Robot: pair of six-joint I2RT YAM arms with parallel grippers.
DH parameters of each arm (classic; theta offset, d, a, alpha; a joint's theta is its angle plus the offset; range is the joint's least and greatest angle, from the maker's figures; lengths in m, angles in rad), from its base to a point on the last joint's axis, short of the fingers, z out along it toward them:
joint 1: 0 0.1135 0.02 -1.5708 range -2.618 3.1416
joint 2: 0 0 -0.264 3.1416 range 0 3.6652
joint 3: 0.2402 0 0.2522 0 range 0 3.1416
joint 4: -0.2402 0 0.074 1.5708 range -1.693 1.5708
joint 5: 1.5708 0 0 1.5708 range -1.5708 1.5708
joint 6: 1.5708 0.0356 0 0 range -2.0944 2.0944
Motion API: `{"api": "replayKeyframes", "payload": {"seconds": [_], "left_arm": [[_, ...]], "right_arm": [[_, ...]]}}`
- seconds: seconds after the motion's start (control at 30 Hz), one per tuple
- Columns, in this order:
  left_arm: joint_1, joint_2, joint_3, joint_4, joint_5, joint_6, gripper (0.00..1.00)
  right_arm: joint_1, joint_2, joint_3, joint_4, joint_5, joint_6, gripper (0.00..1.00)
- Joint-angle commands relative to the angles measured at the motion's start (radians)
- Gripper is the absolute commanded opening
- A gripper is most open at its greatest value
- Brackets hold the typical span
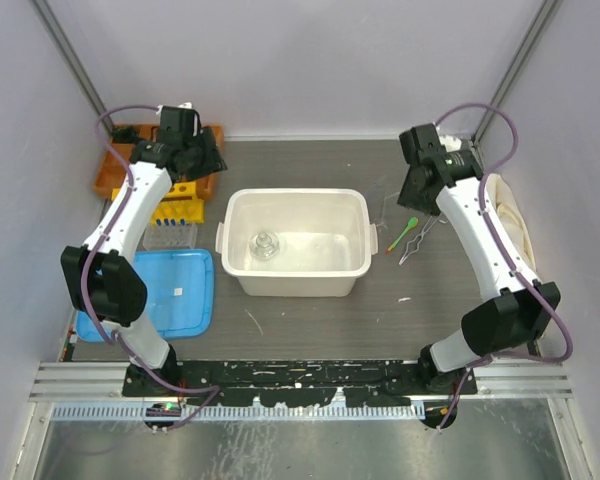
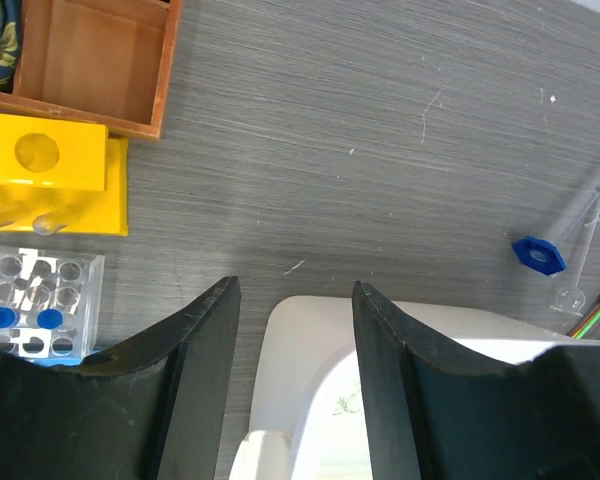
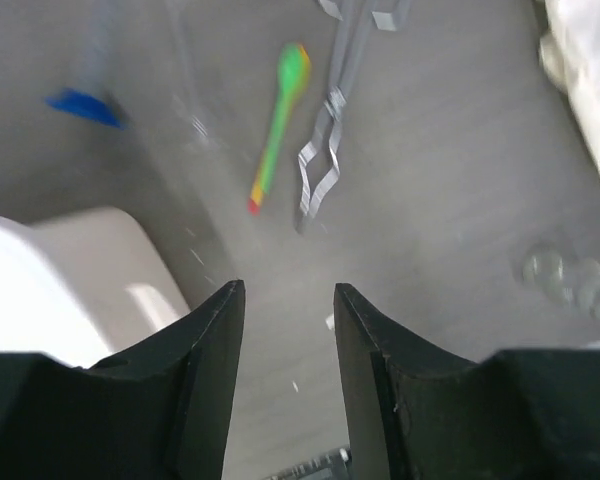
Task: Organize the chemistry lab equipment
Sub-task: Pick up the collection bottle at the center of the board.
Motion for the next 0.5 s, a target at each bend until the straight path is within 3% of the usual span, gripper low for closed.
{"api": "replayKeyframes", "payload": {"seconds": [0.0,0.2,0.47], "left_arm": [[0.009,0.003,0.052,0.023,0.046,0.001,0.50],[0.010,0.018,0.049,0.036,0.079,-0.016,0.50],[0.013,0.073,0.105,0.028,0.114,-0.033,0.50]], "right_arm": [[-0.090,-0.181,-0.179,-0.073,-0.078,0.121,0.47],[-0.226,-0.353,-0.375,-0.158,-0.084,0.201,0.48],[-0.438,-0.457,-0.597,-0.119,-0.144,0.129,0.48]]}}
